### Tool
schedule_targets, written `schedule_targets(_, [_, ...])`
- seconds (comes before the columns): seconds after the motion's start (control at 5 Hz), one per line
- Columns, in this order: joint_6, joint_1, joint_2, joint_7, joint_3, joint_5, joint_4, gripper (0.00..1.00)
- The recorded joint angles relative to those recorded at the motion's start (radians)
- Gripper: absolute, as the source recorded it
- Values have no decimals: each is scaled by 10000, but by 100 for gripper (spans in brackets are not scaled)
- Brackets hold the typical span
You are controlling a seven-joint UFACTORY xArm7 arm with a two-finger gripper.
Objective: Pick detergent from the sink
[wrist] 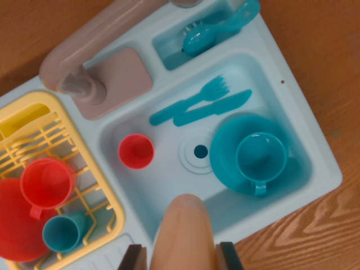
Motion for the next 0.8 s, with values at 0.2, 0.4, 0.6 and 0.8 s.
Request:
schedule_targets(0.2, [0,0,0,0,0,0,0,100])
schedule_targets(0.4, [163,0,-41,7,0,-6,122,100])
schedule_targets(0.6, [163,0,-41,7,0,-6,122,100])
schedule_targets(0.8, [262,0,-67,12,0,-9,196,100])
